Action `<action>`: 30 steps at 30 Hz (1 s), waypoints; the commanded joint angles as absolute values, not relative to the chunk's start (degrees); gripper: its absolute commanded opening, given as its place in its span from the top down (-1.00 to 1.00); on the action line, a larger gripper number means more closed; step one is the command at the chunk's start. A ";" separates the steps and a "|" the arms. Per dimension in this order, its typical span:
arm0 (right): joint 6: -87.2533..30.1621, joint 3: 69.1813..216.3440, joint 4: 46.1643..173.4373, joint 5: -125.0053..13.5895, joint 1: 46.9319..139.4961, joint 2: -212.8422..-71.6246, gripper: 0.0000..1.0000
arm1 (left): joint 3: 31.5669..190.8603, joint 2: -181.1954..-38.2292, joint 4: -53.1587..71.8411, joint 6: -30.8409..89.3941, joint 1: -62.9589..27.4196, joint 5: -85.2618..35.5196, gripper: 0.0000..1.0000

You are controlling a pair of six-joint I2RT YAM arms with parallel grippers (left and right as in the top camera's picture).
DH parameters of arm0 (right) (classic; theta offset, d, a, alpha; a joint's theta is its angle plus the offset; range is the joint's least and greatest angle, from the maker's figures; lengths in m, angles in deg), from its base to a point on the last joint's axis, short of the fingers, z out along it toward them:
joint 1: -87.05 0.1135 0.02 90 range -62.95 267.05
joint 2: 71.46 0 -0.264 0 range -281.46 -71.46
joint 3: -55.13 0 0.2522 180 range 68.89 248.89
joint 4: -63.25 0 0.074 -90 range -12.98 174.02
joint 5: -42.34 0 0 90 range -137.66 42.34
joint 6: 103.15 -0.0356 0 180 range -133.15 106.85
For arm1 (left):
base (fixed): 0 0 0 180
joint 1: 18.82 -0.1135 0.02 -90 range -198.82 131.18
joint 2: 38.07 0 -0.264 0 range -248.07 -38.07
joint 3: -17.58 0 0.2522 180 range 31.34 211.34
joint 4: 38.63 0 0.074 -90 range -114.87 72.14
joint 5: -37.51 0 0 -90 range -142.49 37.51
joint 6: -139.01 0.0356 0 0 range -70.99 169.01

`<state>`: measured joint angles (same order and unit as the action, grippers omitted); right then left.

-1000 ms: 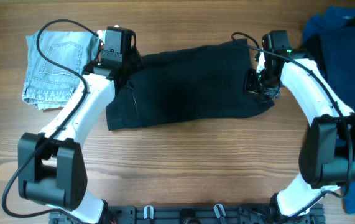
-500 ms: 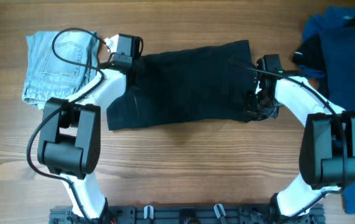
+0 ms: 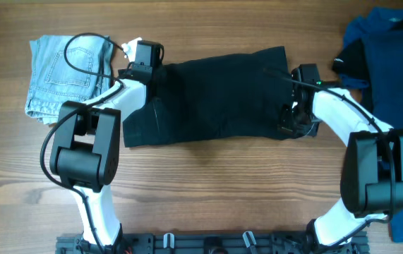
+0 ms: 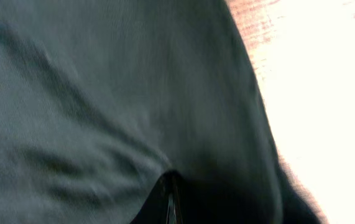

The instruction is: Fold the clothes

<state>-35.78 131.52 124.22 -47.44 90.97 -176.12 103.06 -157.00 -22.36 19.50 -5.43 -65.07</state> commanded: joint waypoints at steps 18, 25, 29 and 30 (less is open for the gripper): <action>-24.50 149.99 89.88 -53.73 90.80 -194.92 0.91 | 103.24 -148.45 1.07 22.66 -4.84 -63.47 0.92; -21.97 150.10 86.84 -53.71 90.78 -199.73 0.92 | 103.26 -153.31 -0.09 22.75 -4.58 -63.47 0.92; -20.72 151.04 87.91 -53.82 90.76 -191.84 0.91 | 103.48 -147.51 -0.42 23.10 -4.56 -65.18 0.92; -20.76 151.04 88.72 -54.84 90.78 -189.72 0.91 | 103.48 -146.31 -0.40 23.10 -4.56 -65.20 0.92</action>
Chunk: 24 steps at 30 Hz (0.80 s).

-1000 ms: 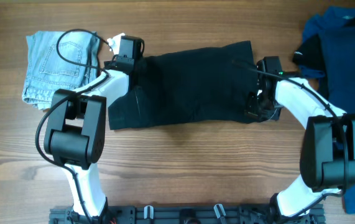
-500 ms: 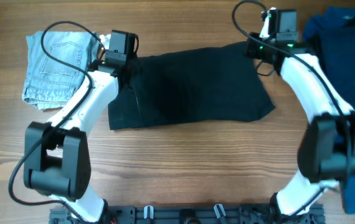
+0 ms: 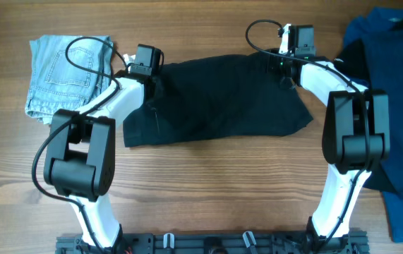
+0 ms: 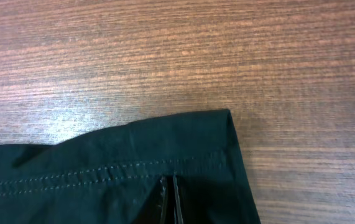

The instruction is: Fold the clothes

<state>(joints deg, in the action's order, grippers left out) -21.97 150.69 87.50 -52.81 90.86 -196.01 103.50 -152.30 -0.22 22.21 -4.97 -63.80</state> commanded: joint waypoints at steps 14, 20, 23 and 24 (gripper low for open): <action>-13.16 147.98 125.55 -72.99 93.71 -172.63 0.92 | 103.45 -144.34 10.53 17.79 -5.10 -31.19 0.92; -23.23 141.05 121.02 -58.43 94.10 -173.46 0.91 | 103.45 -144.43 8.78 16.15 -0.38 -22.55 0.92; -28.06 137.27 118.23 -50.17 93.79 -173.72 0.82 | 103.45 -144.93 8.63 16.13 2.09 -22.60 0.92; -28.35 136.57 117.83 -50.21 93.40 -173.74 0.82 | 103.45 -145.07 8.50 16.13 2.70 -22.60 0.92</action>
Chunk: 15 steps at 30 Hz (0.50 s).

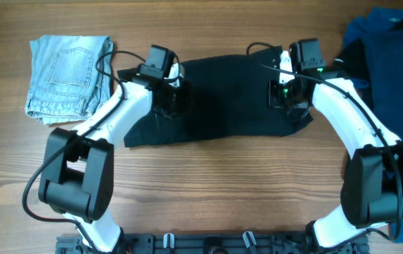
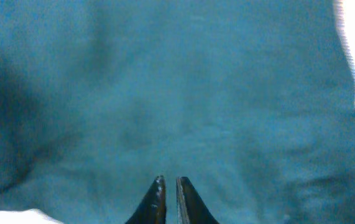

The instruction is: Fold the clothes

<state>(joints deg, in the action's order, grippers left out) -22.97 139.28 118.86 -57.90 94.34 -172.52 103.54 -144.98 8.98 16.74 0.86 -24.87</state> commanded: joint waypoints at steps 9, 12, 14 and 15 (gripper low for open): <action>-29.86 135.50 115.93 -50.23 89.60 -176.76 0.90 | 103.30 -148.02 7.17 15.52 8.75 -27.76 0.92; -29.86 135.50 115.47 -50.23 89.60 -177.78 0.90 | 103.30 -148.10 6.86 15.50 11.29 -32.43 0.92; -29.86 135.50 115.49 -50.23 89.60 -177.78 0.90 | 103.30 -148.96 6.40 15.04 12.45 -34.60 0.92; -29.86 135.50 115.49 -50.23 89.60 -177.78 0.90 | 103.30 -149.66 6.23 14.95 12.67 -34.58 0.92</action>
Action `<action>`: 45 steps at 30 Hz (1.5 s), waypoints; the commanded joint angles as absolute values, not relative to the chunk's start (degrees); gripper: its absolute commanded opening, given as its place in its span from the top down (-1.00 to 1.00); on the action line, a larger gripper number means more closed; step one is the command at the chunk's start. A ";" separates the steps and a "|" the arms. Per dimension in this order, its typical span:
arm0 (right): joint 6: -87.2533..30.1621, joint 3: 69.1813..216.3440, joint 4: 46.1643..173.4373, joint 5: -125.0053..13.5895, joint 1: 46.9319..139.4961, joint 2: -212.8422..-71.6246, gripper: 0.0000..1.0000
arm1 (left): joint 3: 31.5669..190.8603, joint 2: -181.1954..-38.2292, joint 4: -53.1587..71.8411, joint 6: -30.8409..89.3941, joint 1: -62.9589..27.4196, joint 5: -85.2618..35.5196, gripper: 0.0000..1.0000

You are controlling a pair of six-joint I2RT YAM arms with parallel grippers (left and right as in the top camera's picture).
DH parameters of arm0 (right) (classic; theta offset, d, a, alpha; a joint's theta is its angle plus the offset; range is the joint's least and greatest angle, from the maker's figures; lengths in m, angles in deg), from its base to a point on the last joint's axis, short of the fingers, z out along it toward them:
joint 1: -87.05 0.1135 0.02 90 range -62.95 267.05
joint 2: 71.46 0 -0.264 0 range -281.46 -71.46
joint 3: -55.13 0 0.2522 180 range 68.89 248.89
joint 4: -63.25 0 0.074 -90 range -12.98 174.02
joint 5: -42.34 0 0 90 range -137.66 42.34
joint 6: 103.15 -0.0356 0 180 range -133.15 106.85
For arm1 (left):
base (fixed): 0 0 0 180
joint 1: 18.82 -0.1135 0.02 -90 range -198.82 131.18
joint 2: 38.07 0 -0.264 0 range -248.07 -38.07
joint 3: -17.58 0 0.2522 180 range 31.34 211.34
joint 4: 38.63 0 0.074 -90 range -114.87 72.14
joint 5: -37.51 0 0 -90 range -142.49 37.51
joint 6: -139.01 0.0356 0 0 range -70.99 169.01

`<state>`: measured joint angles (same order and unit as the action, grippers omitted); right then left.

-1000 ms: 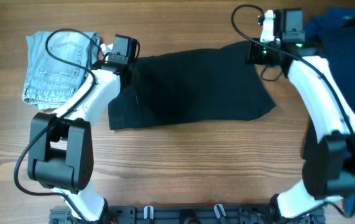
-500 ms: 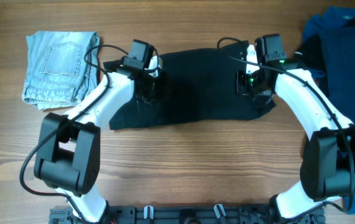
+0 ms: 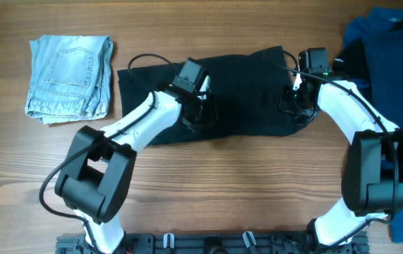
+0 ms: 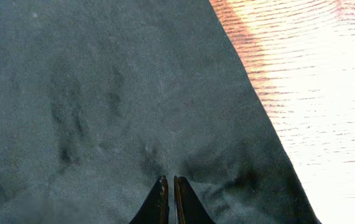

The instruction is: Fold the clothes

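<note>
A black garment (image 3: 247, 88) lies spread flat across the middle of the table. In the overhead view my left gripper (image 3: 200, 111) rests low over the garment's left-middle part, its dark fingers lost against the cloth. My right gripper (image 3: 291, 106) is over the garment's right end. In the right wrist view, the right gripper (image 4: 170, 182) has its two fingers nearly touching, tips down on the black cloth (image 4: 102, 93). No fold of cloth shows between them. The garment's right edge runs slanting beside the bare wood.
Folded light-blue jeans (image 3: 69, 76) lie at the far left. A heap of dark blue clothes (image 3: 392, 63) fills the right edge. Bare wooden table (image 3: 208, 190) lies in front of the garment and also shows as table wood (image 4: 314, 74) beyond its right edge.
My left gripper has moved right, from the garment's left part toward its middle. My right gripper has shifted slightly right and nearer. Its fingers stand closer together than before.
First my left gripper was at the garment's far-left corner and my right at its near-right edge. Then the right was shut at the far-right hem corner. Later both were over the cloth, inward of the ends; now the left is nearer the middle.
</note>
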<state>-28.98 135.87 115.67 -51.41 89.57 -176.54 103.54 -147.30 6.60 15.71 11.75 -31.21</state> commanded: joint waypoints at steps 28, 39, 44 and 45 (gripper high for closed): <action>-31.37 135.52 114.90 -50.63 89.60 -177.76 0.19 | 106.16 -153.28 10.64 12.48 22.72 -42.16 0.92; -31.37 135.52 114.93 -50.21 89.60 -177.76 -0.98 | 104.42 -155.56 10.03 9.97 22.81 -49.59 0.92; -31.34 135.52 114.93 -50.21 89.60 -177.76 -0.99 | 105.18 -154.40 11.28 9.07 22.92 -48.56 0.92; -31.37 135.52 114.93 -50.21 89.60 -177.76 -0.99 | 105.77 -153.33 11.71 9.07 22.92 -49.20 0.92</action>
